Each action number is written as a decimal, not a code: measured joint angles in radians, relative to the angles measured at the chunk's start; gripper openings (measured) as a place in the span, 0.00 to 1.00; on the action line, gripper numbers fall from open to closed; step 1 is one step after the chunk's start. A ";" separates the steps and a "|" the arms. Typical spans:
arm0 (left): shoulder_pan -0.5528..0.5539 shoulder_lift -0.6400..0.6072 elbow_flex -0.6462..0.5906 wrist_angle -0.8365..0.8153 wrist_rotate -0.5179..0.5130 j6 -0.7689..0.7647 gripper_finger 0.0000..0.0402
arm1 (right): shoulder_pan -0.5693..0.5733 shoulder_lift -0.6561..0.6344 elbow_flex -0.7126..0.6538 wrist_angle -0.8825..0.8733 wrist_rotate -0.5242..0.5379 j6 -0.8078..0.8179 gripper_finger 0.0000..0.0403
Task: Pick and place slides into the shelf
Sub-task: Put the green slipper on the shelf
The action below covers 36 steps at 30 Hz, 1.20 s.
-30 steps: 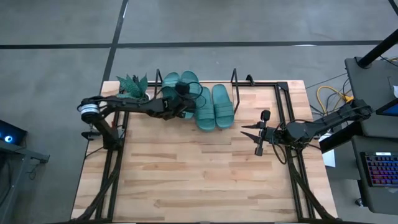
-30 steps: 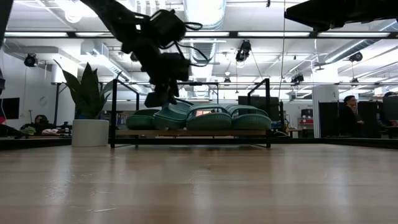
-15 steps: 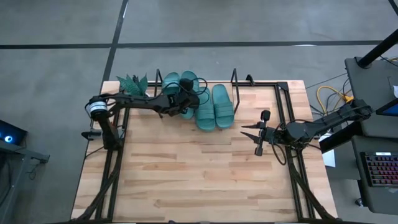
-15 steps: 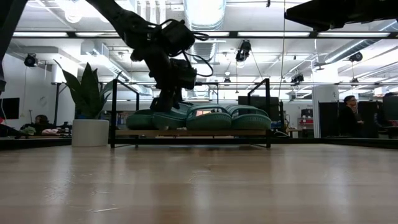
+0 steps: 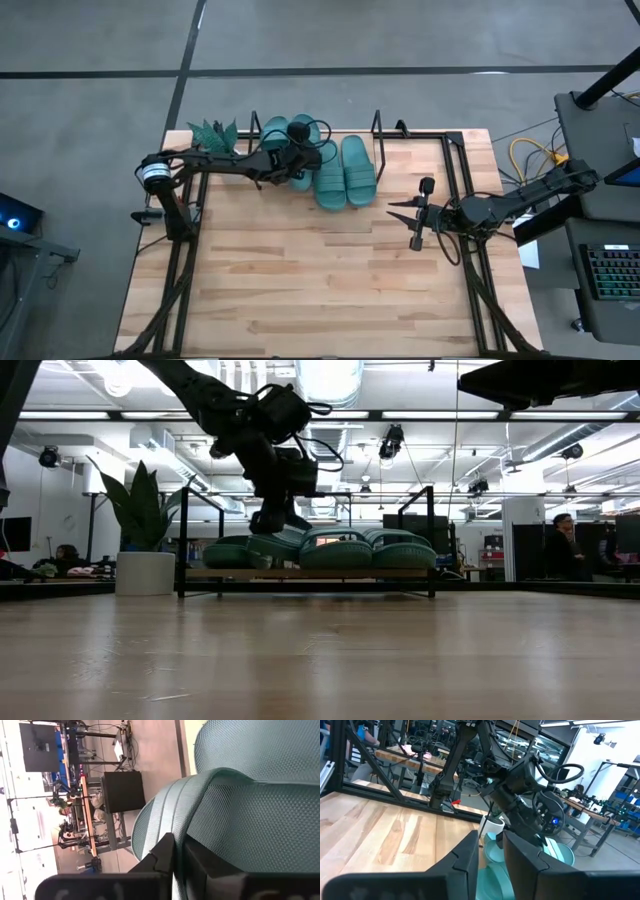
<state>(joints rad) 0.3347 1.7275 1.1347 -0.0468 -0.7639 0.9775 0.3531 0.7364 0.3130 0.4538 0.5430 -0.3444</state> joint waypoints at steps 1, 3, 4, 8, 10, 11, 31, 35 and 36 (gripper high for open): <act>0.000 0.000 0.000 0.003 0.000 0.000 0.01 | 0.000 0.000 0.000 0.000 0.000 0.000 0.20; 0.000 0.000 0.000 0.006 -0.004 0.000 0.01 | 0.000 0.000 0.000 0.000 0.000 0.000 0.21; 0.000 0.000 0.000 0.010 -0.013 0.000 0.01 | 0.000 0.000 0.000 0.000 0.000 0.000 0.21; 0.000 0.000 0.000 0.013 -0.061 -0.003 0.00 | 0.000 0.000 0.000 0.000 0.000 0.000 0.21; 0.002 0.000 0.000 0.013 -0.073 -0.028 0.00 | 0.000 0.000 0.000 0.000 0.000 0.000 0.21; 0.002 0.000 0.000 0.013 -0.075 -0.051 0.00 | 0.000 0.000 0.000 0.000 0.000 0.000 0.21; 0.039 0.002 -0.004 0.025 0.008 -0.319 0.00 | 0.000 0.000 0.000 0.000 0.000 0.000 0.22; 0.039 0.002 -0.008 0.026 0.006 -0.338 0.00 | 0.000 0.000 0.000 0.000 0.000 0.000 0.22; 0.039 0.001 -0.008 0.025 0.003 -0.338 0.00 | 0.000 0.000 0.000 0.000 0.000 0.000 0.22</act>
<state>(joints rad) 0.3733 1.7284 1.1271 -0.0218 -0.7608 0.6399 0.3532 0.7364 0.3130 0.4541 0.5426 -0.3443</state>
